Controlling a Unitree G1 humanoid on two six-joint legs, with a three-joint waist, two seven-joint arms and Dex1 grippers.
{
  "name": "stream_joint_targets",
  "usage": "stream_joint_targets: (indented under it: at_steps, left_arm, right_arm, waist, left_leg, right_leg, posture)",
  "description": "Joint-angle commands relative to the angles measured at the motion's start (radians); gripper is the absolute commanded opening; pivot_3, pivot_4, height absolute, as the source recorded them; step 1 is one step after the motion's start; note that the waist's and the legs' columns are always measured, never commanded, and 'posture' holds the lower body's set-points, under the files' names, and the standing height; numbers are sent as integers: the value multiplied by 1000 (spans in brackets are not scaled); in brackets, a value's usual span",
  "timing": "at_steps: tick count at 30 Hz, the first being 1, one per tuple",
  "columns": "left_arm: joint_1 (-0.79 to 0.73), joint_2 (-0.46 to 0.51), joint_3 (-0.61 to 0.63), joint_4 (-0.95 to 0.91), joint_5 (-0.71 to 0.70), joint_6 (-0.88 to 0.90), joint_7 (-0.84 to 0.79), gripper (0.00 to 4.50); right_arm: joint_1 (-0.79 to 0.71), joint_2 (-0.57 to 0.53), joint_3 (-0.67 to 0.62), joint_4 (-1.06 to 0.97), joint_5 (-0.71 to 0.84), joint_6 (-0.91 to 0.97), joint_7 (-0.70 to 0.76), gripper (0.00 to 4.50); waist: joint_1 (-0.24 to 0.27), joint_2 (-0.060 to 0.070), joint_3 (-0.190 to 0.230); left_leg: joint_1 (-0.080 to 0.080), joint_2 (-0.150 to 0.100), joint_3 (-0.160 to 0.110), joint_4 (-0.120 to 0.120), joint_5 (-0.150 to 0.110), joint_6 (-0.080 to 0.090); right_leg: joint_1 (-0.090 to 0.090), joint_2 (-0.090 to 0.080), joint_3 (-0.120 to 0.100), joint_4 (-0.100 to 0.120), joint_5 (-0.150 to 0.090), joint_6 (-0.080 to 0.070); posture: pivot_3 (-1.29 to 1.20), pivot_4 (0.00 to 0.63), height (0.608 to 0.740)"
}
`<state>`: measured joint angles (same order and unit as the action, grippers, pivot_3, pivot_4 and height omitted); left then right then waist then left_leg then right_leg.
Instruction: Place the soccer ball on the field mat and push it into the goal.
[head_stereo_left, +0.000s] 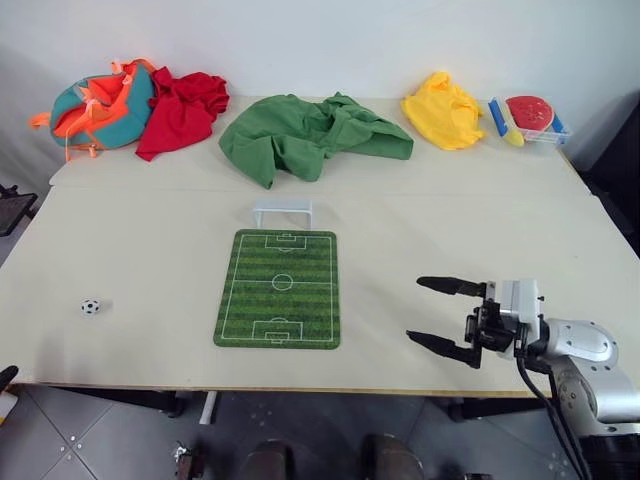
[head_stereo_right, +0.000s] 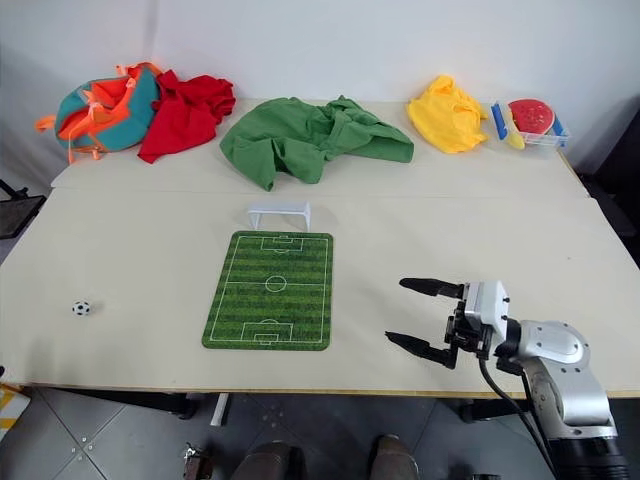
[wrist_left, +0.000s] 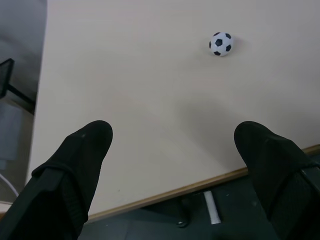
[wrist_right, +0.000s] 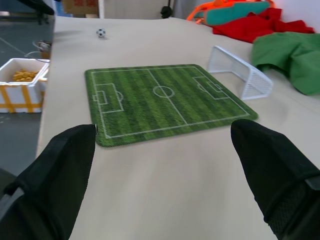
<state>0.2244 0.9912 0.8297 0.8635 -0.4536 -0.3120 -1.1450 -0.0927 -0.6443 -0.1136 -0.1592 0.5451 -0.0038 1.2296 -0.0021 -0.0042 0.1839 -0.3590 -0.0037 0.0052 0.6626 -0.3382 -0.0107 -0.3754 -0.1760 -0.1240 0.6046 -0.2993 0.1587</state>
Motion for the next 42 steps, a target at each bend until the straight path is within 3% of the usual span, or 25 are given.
stream_joint_targets:
  at_steps: [1,9,15,23,36,39,42]
  left_arm:
    - [-1,-6,5,-21,-21,15,11,4469]
    - [-23,-102,-3,-196,-142,201,-43,4469]
    - [-152,-171,-85,-285,-95,235,108,4469]
    - [-293,-134,-207,-242,-26,319,172,4469]
    - [-355,-84,-255,-97,19,321,151,4469]
    - [-353,-84,-255,-85,22,322,150,3896]
    - [-355,-87,-250,-72,19,320,143,2965]
  right_arm:
    - [-5,7,43,-121,63,52,10,4500]
    - [-97,179,81,-174,208,66,10,4500]
    - [-119,202,127,-166,170,51,35,4500]
    - [-110,195,114,-167,146,45,11,4500]
    - [-68,178,85,-193,127,25,-47,4500]
    - [-66,178,79,-193,122,21,-59,4500]
    - [-62,176,78,-193,121,21,-62,4500]
  waist:
    - [-1,0,0]
    - [-3,-1,0]
    - [8,-3,-2]
    - [-4,-5,-3]
    - [-1,-5,-3]
    - [-1,-5,-3]
    - [-1,-5,-3]
  left_leg:
    - [0,0,1,0,0,0]
    - [3,5,5,1,-3,-1]
    - [3,6,5,3,-4,-2]
    - [4,6,7,3,-4,-2]
    - [4,7,9,2,-5,-2]
    - [4,7,9,2,-5,-2]
    - [4,7,9,2,-5,-2]
  right_leg:
    - [0,0,0,0,0,0]
    - [0,4,5,0,1,-1]
    - [0,6,4,0,1,-2]
    - [-1,7,4,0,1,-2]
    - [-2,7,4,0,1,-2]
    - [-2,7,4,0,1,-2]
    - [-2,7,4,0,1,-2]
  posture:
    - [0,150,740]
    - [0,150,740]
    - [0,150,740]
    - [0,150,740]
    - [0,150,740]
    - [0,150,740]
    - [0,150,740]
